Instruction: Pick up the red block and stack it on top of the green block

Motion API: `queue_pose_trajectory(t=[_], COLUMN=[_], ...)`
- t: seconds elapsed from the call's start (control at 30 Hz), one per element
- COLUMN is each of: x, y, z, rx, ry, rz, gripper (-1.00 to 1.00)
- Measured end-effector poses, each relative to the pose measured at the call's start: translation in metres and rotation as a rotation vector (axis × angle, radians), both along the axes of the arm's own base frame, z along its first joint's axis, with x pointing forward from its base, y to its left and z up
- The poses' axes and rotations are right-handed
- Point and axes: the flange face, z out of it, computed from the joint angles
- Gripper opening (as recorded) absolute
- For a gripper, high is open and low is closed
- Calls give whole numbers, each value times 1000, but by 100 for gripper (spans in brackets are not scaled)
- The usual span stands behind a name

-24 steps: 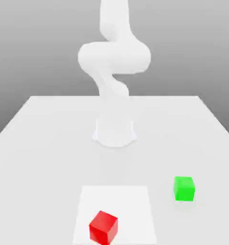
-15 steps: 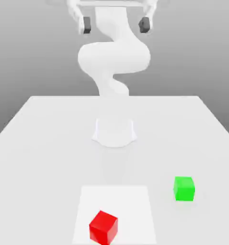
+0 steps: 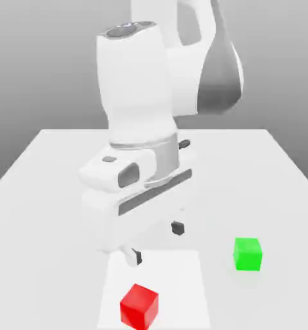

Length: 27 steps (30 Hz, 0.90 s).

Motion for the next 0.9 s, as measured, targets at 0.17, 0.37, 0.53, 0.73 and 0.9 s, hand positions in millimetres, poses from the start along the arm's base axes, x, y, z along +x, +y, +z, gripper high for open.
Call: queue_pose_trajectory(t=[0.17,0.37,0.53,0.73,0.9], x=[-13,-15,-16,-16,-65], y=[-11,-12,-12,-10,106], z=[-66,-124,-128,-70,-50], rx=[-86,-93,-92,-91,-74], ry=[75,83,86,86,97], rz=[140,153,152,157,390], gripper=[0,-100,-100,-100,-100])
